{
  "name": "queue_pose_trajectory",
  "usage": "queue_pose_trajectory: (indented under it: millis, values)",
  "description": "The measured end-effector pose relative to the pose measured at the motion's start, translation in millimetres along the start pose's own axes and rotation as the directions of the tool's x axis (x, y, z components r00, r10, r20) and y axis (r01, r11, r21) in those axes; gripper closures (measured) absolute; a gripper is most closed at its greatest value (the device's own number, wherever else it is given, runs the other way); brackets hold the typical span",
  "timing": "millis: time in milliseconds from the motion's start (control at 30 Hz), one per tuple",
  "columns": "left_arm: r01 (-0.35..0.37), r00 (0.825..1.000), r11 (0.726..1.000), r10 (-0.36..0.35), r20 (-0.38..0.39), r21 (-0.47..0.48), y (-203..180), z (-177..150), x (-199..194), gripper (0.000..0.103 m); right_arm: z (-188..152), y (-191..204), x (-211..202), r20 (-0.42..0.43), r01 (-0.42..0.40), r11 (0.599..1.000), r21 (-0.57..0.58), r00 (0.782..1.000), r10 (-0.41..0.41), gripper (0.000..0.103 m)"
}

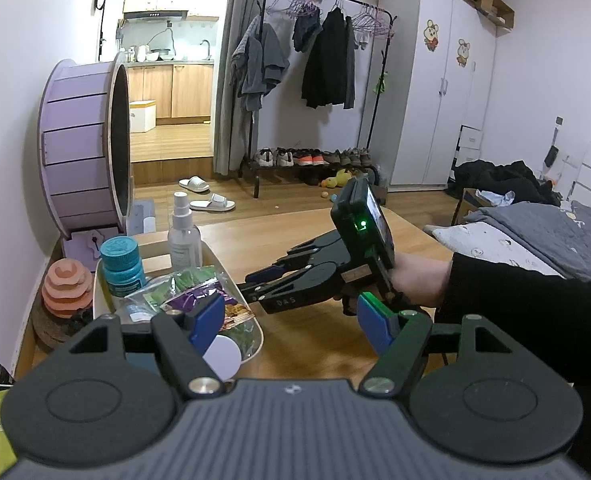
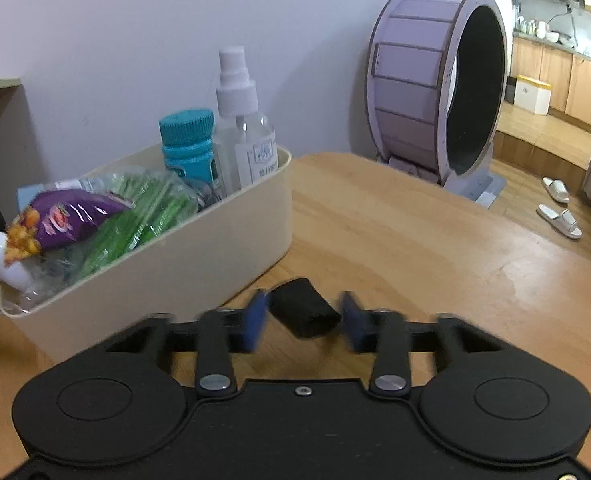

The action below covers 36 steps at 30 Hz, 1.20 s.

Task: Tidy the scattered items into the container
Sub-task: 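Close the right tool on the small black pouch on the table, then carry the black pouch with the right tool into the basket and release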

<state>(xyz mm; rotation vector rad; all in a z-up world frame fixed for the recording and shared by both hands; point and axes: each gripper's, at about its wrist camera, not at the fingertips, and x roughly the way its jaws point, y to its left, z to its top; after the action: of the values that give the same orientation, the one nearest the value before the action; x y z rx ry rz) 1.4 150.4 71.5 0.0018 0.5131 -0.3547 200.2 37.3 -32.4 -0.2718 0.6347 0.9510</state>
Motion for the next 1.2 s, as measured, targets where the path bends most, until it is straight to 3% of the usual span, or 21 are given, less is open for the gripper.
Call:
queue_pose_trajectory:
  millis: [133,267,467,600,767,900,967,1033,1200]
  values:
    - [0.002,1.000,1.000,-0.002,0.010,-0.007,1,1,-2,0.031,-2,-4,-4,0.000,-0.006,1.000,0.015,1.000,0.006,0.079]
    - [-0.001,1.000,1.000,0.001,0.017,-0.011,2,1,-4,0.031,-6,-11,-20,0.020,0.007,0.999,0.044,1.000,-0.008,0.081]
    - [-0.003,1.000,1.000,0.004,0.029,-0.010,2,2,-8,0.031,7,-16,-60,0.128,-0.025,0.993,0.115,0.992,0.010,0.081]
    - [-0.010,0.999,1.000,0.010,0.035,-0.014,4,2,-11,0.031,32,5,-80,0.203,-0.086,0.994,0.074,0.977,0.069,0.080]
    - [-0.019,0.999,1.000,0.020,0.035,-0.019,6,1,-12,0.031,60,37,-68,0.213,-0.135,0.991,0.002,0.968,0.131,0.080]
    - [-0.036,0.999,0.999,0.037,0.035,-0.040,10,1,-12,0.031,74,49,-47,0.186,-0.130,0.991,-0.022,0.974,0.132,0.065]
    - [-0.042,0.998,0.998,0.044,0.038,-0.052,12,2,-12,0.031,74,47,-43,0.178,-0.116,0.993,-0.015,0.977,0.117,0.064]
    - [-0.049,0.998,0.997,0.051,0.042,-0.064,13,2,-12,0.031,71,42,-48,0.189,-0.108,0.994,0.008,0.976,0.105,0.056]
    - [-0.079,0.996,0.992,0.082,0.035,-0.098,13,2,-9,0.031,51,30,-85,0.230,-0.080,0.996,0.027,0.971,0.071,0.048]
